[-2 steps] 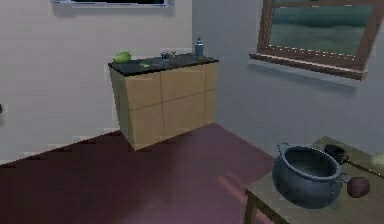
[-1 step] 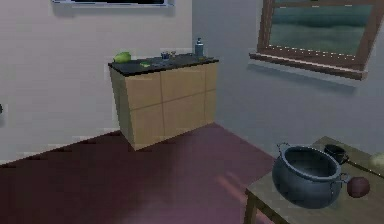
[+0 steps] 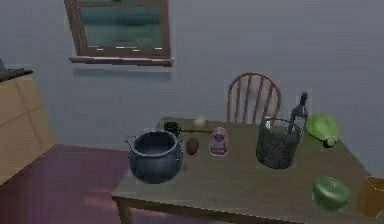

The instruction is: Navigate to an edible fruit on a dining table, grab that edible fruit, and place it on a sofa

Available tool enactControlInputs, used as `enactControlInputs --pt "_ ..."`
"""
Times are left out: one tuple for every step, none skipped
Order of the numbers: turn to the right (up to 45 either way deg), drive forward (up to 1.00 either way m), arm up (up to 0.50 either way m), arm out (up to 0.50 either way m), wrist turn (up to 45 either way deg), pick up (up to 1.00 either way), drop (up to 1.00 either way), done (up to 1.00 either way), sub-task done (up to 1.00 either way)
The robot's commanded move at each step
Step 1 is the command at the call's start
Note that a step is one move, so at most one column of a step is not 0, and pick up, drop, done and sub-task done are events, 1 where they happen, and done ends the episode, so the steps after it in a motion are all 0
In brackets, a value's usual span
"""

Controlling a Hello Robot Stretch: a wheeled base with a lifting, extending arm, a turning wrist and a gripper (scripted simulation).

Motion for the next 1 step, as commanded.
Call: enactControlInputs --pt "45.0 0.0 0.0 0.0 0.0 0.0 0.0 0.0 0.0"
